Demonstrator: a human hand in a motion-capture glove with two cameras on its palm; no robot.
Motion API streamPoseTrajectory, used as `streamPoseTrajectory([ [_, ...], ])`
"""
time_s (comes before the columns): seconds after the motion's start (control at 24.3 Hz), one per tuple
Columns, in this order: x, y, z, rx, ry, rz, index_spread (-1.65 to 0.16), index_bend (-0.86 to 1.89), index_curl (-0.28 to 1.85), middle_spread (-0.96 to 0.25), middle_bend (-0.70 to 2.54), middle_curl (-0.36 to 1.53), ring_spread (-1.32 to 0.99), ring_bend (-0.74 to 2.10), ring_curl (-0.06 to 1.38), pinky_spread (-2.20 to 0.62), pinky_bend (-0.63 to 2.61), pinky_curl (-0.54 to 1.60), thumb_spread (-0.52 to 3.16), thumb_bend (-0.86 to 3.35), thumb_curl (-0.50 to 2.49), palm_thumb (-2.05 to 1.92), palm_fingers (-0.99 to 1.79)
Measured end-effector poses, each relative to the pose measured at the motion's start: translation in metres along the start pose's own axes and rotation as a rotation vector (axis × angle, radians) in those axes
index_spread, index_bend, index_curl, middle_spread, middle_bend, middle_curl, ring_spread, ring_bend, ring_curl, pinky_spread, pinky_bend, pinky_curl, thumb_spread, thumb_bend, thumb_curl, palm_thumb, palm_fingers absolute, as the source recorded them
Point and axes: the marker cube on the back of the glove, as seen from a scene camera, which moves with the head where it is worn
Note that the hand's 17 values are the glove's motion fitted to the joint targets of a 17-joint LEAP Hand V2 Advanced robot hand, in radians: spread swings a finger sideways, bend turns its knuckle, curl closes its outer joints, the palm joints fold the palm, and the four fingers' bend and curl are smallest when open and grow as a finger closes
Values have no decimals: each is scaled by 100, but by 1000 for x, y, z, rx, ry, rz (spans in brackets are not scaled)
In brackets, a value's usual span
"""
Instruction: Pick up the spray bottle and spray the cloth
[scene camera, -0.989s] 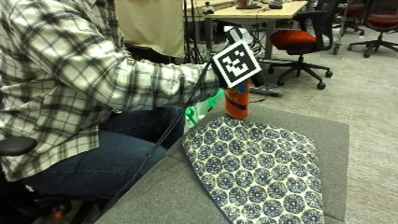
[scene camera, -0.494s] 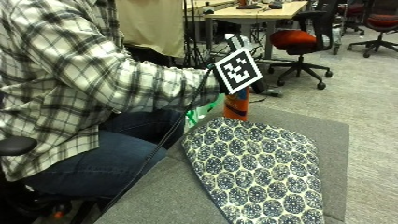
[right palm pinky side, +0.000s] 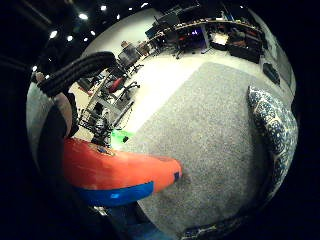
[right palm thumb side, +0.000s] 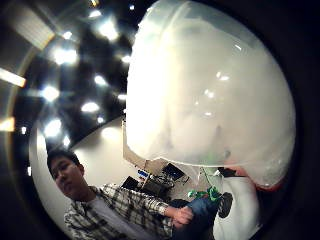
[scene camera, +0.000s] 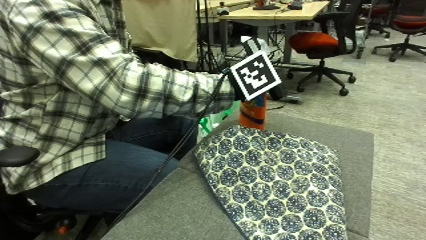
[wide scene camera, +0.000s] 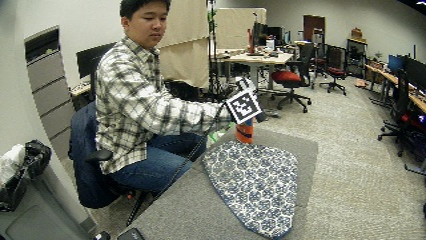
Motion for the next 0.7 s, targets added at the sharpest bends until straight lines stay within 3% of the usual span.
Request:
streamPoseTrajectory([
  [0.45, 1, 7, -1, -53, 10, 47, -27, 9, 58, -14, 45, 57, -18, 55, 51, -13, 54, 46, 42, -6, 75, 100, 112],
  [0.62, 3, 12, -4, -96, 43, 65, -28, 8, 53, -12, 39, 54, -16, 50, 50, -3, 48, 46, 59, -6, 72, 93, 82],
  [0.7, 4, 15, -7, -125, 74, 74, -30, 8, 52, -12, 34, 53, -12, 45, 51, 4, 44, 47, 65, -9, 69, 84, 47],
])
